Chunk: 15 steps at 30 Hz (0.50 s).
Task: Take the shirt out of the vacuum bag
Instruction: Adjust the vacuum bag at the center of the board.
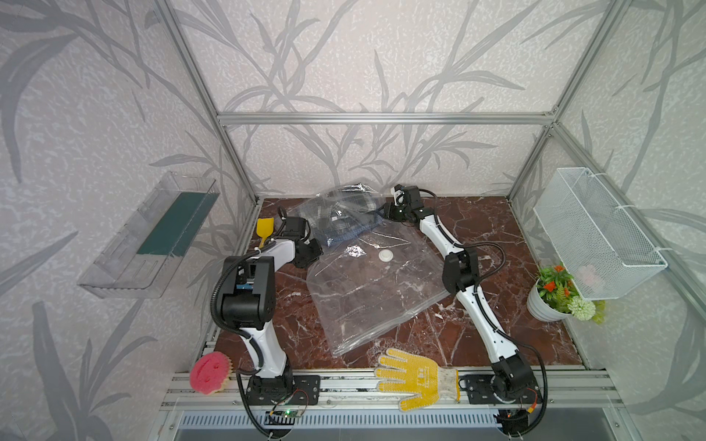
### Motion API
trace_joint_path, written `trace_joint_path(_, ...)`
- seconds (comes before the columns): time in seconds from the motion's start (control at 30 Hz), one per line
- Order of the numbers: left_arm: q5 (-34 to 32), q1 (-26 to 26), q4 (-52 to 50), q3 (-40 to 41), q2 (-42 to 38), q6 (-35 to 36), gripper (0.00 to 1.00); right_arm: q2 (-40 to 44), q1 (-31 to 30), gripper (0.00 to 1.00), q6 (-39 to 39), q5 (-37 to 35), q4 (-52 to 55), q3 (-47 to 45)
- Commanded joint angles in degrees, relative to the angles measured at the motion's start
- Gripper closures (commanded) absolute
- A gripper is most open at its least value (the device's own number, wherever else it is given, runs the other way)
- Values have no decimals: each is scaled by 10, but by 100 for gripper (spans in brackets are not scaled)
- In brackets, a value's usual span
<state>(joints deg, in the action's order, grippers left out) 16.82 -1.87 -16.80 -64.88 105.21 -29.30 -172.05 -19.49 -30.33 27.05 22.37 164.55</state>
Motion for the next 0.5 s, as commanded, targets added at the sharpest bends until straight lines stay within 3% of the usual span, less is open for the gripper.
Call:
trace_joint_path(0.0,1,-22,-19,-36,-1,0,100,27,21,45,38,-63,39,54)
trace_joint_path(0.1,5,-27,-29,-60,-14,0,91,90,41,40,57,-62,59,14)
trace_joint_path(0.3,-23,-31,-97,-96,-74,48,50,220,36,38,164,-68,198,-62)
trace_joint_path(0.37,-43,-31,-130,-94,-105,67,35,286,29,39,184,-73,190,-149)
trace_joint_path(0.47,-74,-30,-163,-77,-158,86,32,422,22,39,186,-81,89,-357)
